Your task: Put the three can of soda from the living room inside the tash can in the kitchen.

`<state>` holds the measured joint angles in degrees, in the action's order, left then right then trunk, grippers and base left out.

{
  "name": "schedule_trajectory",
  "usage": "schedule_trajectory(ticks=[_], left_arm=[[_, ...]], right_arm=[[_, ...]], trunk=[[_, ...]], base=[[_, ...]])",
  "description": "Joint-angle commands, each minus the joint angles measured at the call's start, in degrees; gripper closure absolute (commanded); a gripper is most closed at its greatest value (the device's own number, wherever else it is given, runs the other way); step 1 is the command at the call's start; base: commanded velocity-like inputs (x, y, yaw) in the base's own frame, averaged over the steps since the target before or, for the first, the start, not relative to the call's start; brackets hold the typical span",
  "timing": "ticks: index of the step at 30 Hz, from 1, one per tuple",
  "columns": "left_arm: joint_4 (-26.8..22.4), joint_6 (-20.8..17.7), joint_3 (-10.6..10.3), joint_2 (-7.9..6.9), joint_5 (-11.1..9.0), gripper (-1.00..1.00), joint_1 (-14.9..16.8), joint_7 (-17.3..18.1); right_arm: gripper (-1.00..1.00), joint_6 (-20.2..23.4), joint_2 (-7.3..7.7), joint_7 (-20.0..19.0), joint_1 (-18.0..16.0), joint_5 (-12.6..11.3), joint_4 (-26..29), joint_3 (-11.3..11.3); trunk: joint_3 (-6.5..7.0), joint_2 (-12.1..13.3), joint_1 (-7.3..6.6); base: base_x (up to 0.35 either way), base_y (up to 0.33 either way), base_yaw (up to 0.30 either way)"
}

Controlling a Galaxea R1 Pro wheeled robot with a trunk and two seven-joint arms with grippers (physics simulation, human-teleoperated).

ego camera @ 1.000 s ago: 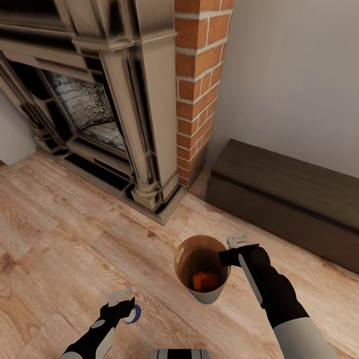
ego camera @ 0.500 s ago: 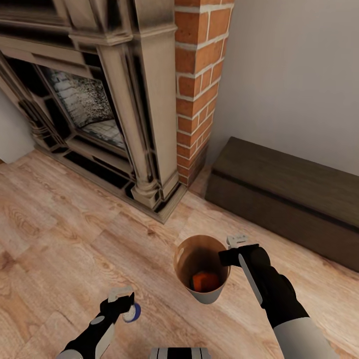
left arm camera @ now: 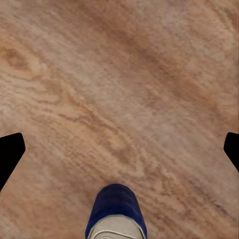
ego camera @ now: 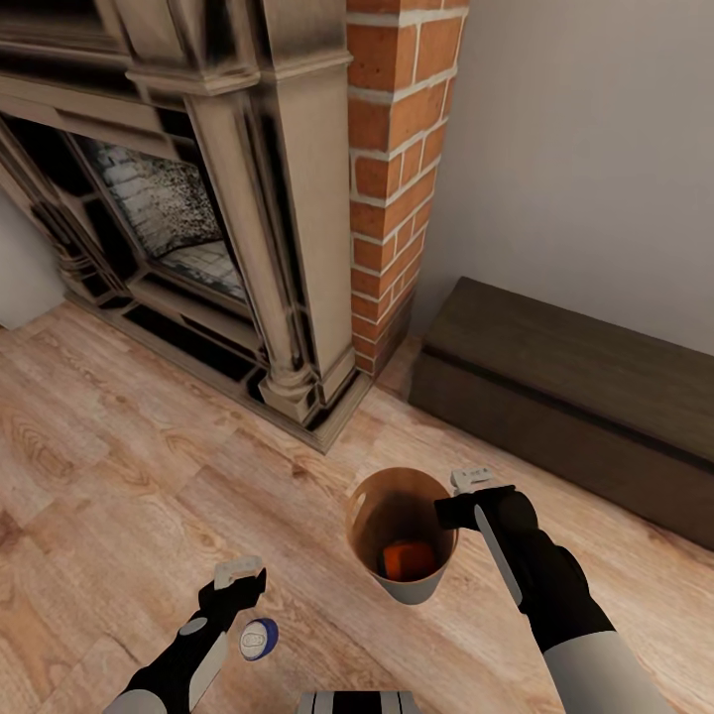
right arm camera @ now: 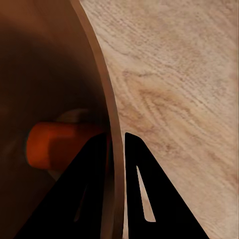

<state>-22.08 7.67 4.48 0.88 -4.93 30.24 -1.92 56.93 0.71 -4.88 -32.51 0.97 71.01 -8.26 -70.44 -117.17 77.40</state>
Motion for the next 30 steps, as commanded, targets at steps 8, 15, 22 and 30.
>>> schedule_trajectory(ticks=[8, 15, 22, 30], left_arm=[[-0.2, 0.1, 0.0, -0.01, 0.0, -1.00, 0.0, 0.0], [-0.2, 0.3, 0.0, -0.02, 0.0, -1.00, 0.0, 0.0], [-0.3, 0.3, 0.0, -0.01, 0.0, -1.00, 0.0, 0.0], [-0.3, 0.3, 0.0, -0.01, -0.1, -1.00, 0.0, 0.0]], right_arm=[[1.00, 0.0, -0.01, -0.3, 0.0, -1.1, 0.0, 0.0], [1.00, 0.0, -0.01, -0.3, 0.0, -1.1, 0.0, 0.0], [1.00, 0.0, -0.01, -0.3, 0.0, -1.1, 0.0, 0.0], [1.00, 0.0, -0.01, -0.3, 0.0, -1.1, 0.0, 0.0]], trunk=[[0.00, 0.0, 0.00], [0.00, 0.0, 0.00], [0.00, 0.0, 0.00], [0.00, 0.0, 0.00]], base=[[0.002, 0.000, 0.000], [0.000, 0.000, 0.000], [0.000, 0.000, 0.000], [-0.091, 0.000, 0.000]])
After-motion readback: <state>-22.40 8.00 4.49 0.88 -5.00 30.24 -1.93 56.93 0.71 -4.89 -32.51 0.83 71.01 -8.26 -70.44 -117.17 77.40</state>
